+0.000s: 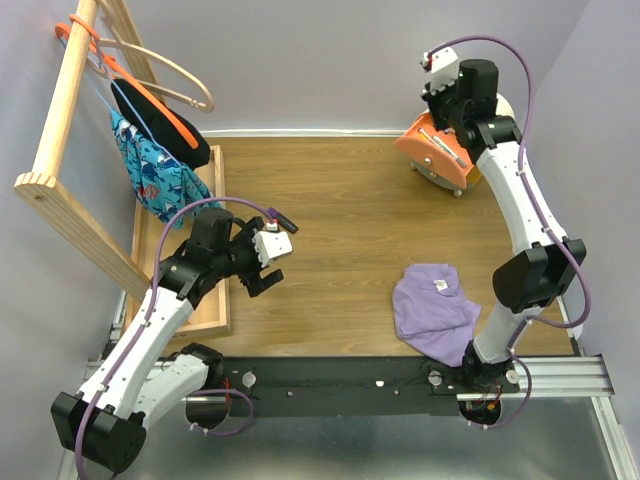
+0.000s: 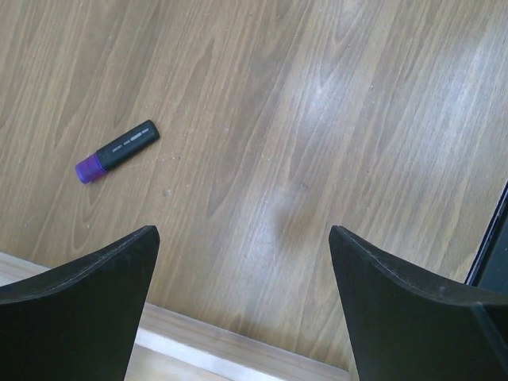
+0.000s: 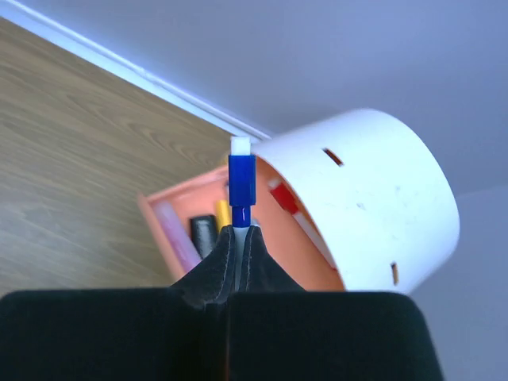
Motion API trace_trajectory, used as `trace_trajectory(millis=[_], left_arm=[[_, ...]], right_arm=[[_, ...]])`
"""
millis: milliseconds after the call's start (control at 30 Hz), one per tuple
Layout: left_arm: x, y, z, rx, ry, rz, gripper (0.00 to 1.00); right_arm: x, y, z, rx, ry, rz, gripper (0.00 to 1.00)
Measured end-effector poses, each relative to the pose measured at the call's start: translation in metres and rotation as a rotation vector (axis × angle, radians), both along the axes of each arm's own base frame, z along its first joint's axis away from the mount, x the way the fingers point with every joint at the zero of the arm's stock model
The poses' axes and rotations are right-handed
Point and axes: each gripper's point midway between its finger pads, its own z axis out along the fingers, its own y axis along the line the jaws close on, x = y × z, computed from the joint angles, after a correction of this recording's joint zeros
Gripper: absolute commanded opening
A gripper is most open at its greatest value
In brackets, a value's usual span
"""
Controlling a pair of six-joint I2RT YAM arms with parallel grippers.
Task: Sort the stationery into containers
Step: Place the pen in the drawer.
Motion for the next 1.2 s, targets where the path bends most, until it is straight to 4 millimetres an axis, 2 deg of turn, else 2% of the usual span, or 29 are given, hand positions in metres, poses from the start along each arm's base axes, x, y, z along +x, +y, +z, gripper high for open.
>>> trace_trajectory(millis=[167,267,300,400,600,700,767,900,1033,1067,1167,1200], left_arm=[[0.002,-0.003,0.0,-0.011,0.008,0.003,0.97],[0.003,-0.003,0.0,-0.016,0.008,0.007,0.97],[0.004,-0.003,0.0,-0.017,0.007,0.007,0.97],[0.004,-0.003,0.001,-0.019,0.008,0.008,0.97],[0.004,-0.004,0.001,-0.023,0.008,0.012,0.97],[0.004,-0.004,0.002,-0.024,0.008,0.013,0.97],[0.003,-0.003,0.002,-0.022,0.005,0.011,0.97],[-0.003,0.004,0.001,0.015,-0.015,-0.003,0.97],[-0.013,0.013,0.004,0.05,-0.052,-0.013,0.97],[-0.016,0.015,0.006,0.054,-0.067,-0.017,0.97],[-0.024,0.019,0.01,0.047,-0.095,-0.016,0.96],[-0.027,0.02,0.011,0.038,-0.102,-0.012,0.95]], right_arm=[[0.005,-0.039,-0.019,-0.074,0.035,-0.05,0.03],[0.009,-0.045,-0.028,-0.096,0.052,-0.058,0.27],[0.011,-0.046,-0.032,-0.101,0.06,-0.059,0.39],[0.014,-0.046,-0.04,-0.118,0.073,-0.056,0.48],[0.014,-0.047,-0.046,-0.12,0.096,-0.061,0.51],[0.011,-0.036,-0.042,-0.093,0.098,-0.004,0.54],[0.005,-0.023,-0.042,-0.06,0.108,0.069,0.56],[-0.019,0.027,-0.044,0.061,0.149,0.253,0.66],[-0.058,0.115,-0.07,0.112,0.234,0.473,0.68],[-0.073,0.147,-0.083,0.116,0.269,0.543,0.67],[-0.099,0.212,-0.118,0.128,0.346,0.672,0.64],[-0.104,0.233,-0.136,0.133,0.386,0.705,0.63]])
